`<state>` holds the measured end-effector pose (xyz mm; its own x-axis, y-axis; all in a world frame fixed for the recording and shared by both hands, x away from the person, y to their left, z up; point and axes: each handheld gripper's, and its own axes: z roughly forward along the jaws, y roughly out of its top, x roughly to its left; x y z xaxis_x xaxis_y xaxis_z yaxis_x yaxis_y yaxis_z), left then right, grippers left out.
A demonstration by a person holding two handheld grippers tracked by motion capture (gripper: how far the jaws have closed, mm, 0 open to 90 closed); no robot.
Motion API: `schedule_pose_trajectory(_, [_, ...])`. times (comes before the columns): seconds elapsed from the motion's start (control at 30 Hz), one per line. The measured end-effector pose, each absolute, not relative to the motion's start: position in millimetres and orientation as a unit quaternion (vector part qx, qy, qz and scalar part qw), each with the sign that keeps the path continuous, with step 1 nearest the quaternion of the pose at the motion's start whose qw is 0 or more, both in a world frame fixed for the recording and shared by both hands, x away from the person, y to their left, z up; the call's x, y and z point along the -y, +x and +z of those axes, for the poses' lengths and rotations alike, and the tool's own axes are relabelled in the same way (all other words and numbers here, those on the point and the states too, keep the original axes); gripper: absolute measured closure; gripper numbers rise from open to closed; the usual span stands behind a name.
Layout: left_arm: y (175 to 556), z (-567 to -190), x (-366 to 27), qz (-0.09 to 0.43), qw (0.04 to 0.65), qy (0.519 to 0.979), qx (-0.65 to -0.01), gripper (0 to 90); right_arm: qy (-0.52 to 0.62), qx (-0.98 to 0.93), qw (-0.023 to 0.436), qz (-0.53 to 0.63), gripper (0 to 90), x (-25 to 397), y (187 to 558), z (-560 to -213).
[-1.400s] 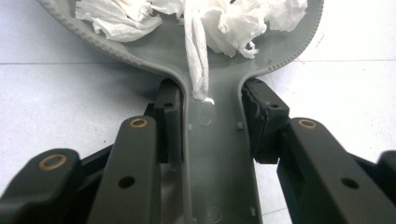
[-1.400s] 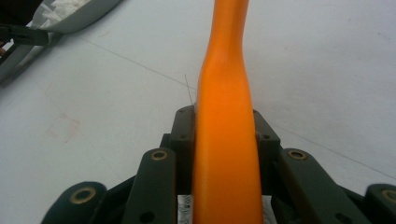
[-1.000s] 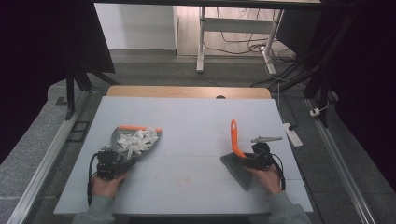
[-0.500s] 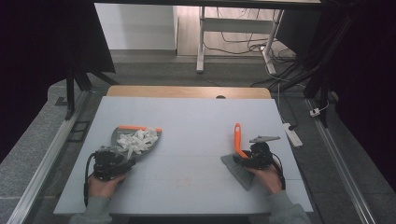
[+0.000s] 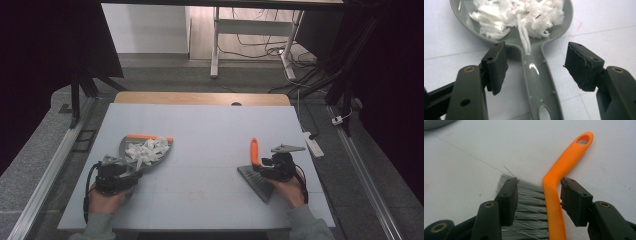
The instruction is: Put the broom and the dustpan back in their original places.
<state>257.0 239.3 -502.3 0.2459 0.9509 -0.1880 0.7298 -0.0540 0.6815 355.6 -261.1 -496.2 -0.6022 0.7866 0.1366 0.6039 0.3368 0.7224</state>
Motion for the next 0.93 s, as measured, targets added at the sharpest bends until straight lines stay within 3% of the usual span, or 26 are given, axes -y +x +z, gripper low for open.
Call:
schedule_pose_trajectory(0.37, [250.8, -494.9, -233.1, 0.115, 0.384, 0.767, -0.501, 37.6, 0.367, -0.827, 0.116, 0.409, 49.6, 273.8, 337.1, -490.6])
schedule_pose_trajectory(0.93, [252.7, -499.8, -235.3, 0.099, 0.386, 0.779, -0.484, 37.9, 0.315, -0.835, 0.146, 0.427, 49.6, 285.3, 317.8, -488.8])
